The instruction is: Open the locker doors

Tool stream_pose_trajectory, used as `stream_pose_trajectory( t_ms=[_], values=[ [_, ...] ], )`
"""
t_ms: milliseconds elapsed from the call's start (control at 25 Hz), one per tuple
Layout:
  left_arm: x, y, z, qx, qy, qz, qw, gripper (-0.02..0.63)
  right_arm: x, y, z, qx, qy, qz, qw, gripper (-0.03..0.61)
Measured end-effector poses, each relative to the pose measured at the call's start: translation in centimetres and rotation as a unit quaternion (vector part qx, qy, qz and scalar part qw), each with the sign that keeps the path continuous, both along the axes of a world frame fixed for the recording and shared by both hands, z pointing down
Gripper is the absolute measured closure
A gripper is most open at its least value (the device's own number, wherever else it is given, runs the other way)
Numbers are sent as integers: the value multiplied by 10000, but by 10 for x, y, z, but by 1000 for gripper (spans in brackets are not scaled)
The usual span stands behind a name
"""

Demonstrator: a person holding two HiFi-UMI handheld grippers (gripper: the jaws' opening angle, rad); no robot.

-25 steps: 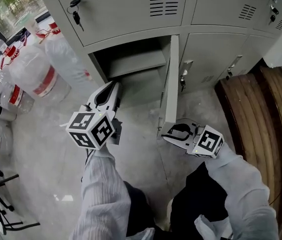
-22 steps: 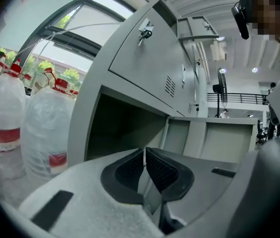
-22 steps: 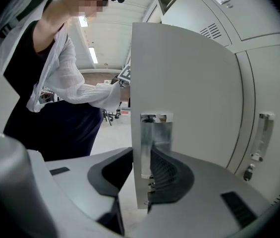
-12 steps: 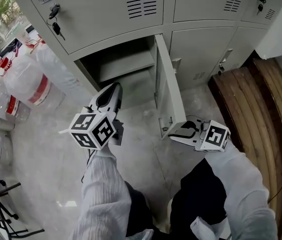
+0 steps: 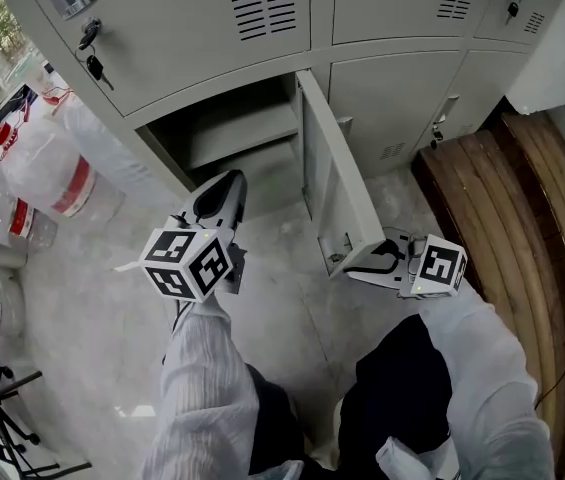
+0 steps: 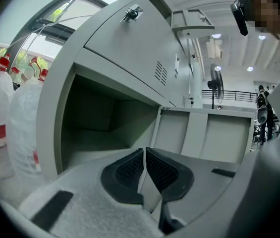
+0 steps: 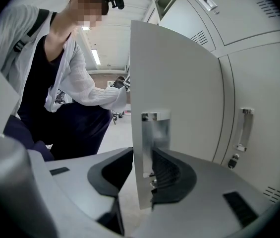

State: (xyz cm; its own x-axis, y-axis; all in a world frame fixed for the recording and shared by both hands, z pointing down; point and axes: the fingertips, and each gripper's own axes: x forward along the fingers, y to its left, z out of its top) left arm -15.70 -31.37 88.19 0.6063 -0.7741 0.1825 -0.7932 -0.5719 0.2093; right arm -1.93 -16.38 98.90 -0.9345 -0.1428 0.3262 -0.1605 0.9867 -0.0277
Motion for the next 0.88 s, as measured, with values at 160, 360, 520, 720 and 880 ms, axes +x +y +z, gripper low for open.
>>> stream_pose_trajectory(
  t_ms=[160, 360, 520, 720, 880],
  values=[
    [1, 0, 2, 15, -63, 4, 10000, 595, -1, 1, 0, -23, -30, -30, 10000, 470],
    [2, 0, 0, 54, -92, 38, 9999, 595, -4, 0, -1, -90, -139, 19, 9999, 466],
    [2, 0, 1, 58, -88, 76, 9999, 595, -7, 0, 0, -76, -151, 34, 9999, 466],
    [2, 0, 1, 55, -67, 89, 9999, 595, -6, 0, 1, -148, -99, 163, 9997, 457],
    [1, 0, -1, 84, -37, 129, 9999, 595, -2, -2, -12, -275, -444, 430, 9977, 359]
  ],
)
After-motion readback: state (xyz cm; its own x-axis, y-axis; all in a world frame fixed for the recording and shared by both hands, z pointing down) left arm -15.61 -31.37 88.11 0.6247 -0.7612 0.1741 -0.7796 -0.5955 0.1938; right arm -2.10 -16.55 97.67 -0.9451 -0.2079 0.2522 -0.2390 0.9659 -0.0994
